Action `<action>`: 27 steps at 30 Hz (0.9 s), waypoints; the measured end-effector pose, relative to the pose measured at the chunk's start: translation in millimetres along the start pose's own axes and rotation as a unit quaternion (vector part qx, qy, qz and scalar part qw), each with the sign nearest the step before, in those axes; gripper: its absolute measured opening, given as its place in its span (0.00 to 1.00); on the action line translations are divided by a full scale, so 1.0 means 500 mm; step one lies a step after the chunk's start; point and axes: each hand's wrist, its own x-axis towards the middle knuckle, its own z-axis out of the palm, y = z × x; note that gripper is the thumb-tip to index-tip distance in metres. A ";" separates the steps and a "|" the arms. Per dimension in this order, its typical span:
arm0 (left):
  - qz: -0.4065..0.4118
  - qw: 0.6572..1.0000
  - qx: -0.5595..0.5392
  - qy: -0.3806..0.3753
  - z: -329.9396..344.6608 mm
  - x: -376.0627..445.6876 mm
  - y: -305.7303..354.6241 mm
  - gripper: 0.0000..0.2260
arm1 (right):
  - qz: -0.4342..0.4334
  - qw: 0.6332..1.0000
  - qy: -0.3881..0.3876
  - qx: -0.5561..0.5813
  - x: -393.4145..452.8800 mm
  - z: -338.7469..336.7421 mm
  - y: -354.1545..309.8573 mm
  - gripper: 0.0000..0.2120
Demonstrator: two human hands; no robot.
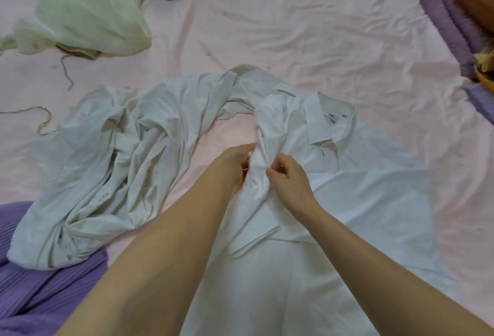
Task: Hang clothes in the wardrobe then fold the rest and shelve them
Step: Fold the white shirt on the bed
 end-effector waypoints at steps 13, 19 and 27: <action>-0.026 0.967 0.252 0.025 -0.022 -0.013 0.033 0.13 | -0.031 0.999 0.012 0.028 0.021 0.000 -0.025 0.08; -0.021 0.991 0.130 -0.005 -0.041 -0.028 0.054 0.13 | -0.043 0.999 0.007 0.024 0.016 0.026 -0.007 0.19; 0.309 0.868 -0.354 0.158 -0.101 -0.054 0.054 0.11 | 0.021 0.982 -0.098 -0.157 0.043 0.091 0.036 0.32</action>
